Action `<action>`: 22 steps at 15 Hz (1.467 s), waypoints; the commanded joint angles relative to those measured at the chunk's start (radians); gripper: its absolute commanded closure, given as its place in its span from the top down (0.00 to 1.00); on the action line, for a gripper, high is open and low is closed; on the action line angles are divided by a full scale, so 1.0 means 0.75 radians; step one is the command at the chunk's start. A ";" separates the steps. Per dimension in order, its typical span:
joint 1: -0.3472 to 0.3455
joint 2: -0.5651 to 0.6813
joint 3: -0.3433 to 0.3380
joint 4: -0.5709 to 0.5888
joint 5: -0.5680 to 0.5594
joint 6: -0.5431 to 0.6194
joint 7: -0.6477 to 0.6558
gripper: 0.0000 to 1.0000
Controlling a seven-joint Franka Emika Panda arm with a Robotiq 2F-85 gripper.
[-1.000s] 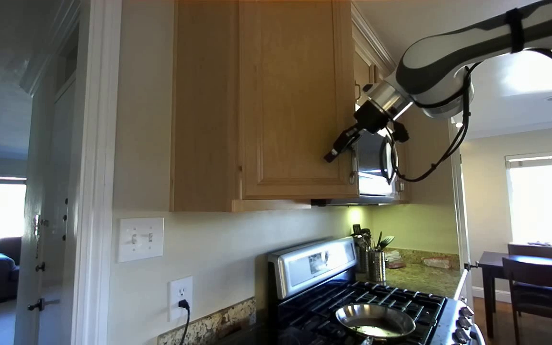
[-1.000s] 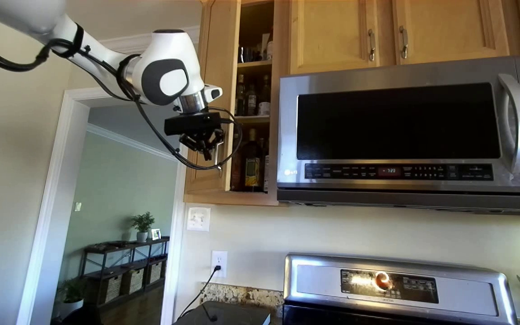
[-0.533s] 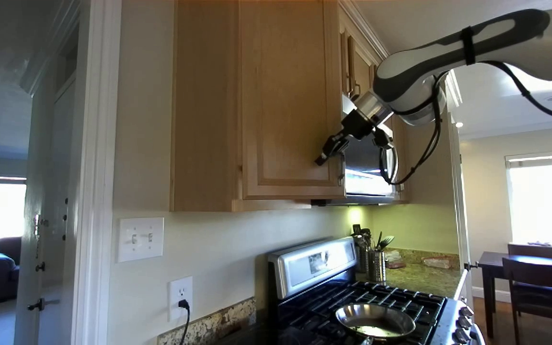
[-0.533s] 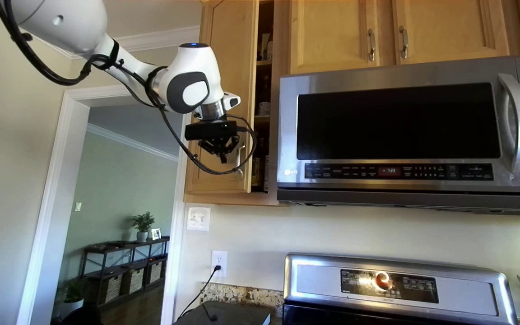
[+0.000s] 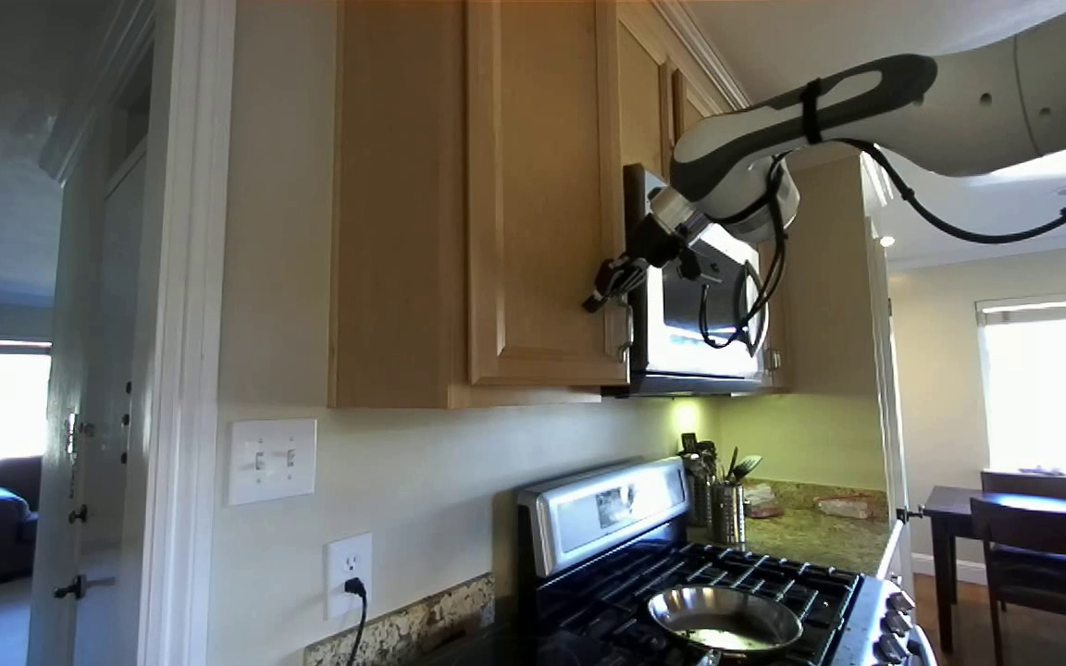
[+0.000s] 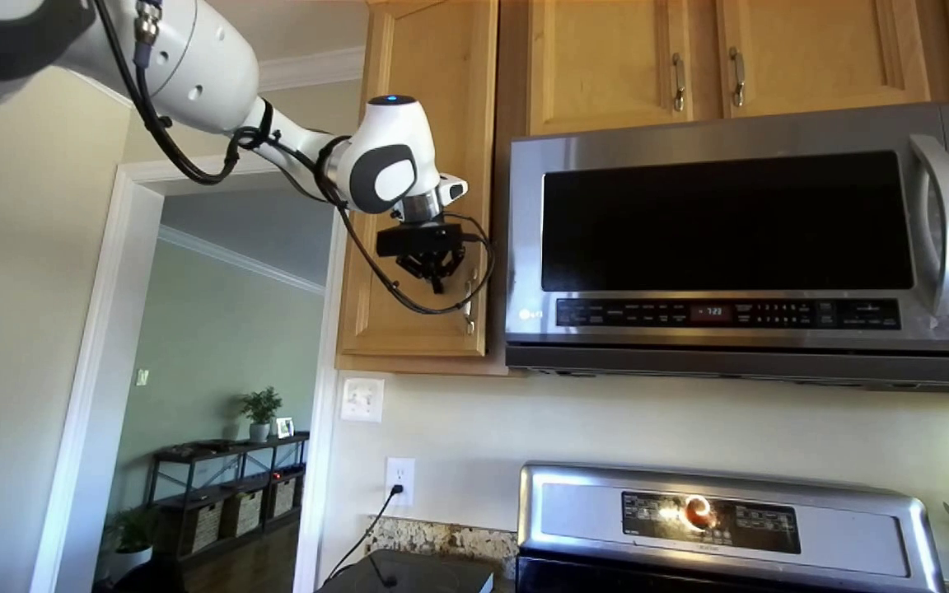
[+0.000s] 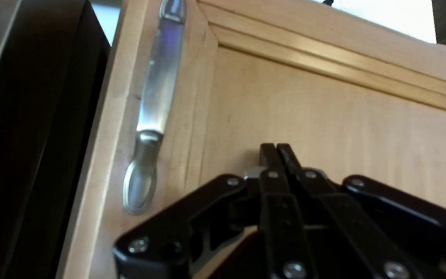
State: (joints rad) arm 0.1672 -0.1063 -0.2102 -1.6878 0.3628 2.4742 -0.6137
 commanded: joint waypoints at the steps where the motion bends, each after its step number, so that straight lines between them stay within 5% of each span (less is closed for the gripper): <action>1: -0.092 0.101 0.053 0.153 0.054 -0.059 -0.031 0.06; 5: -0.151 0.036 0.099 0.074 0.063 -0.091 -0.042 0.09; 6: -0.160 0.016 0.106 0.050 0.068 -0.103 -0.050 0.32; 8: -0.170 -0.067 0.116 -0.049 0.078 -0.164 -0.047 0.37; 18: -0.156 -0.506 0.069 -0.458 0.030 -0.665 0.018 0.98; 22: -0.161 -0.612 0.069 -0.583 -0.023 -0.779 0.052 1.00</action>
State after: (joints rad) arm 0.0597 -0.4868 -0.1626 -2.0325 0.3812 1.9285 -0.6075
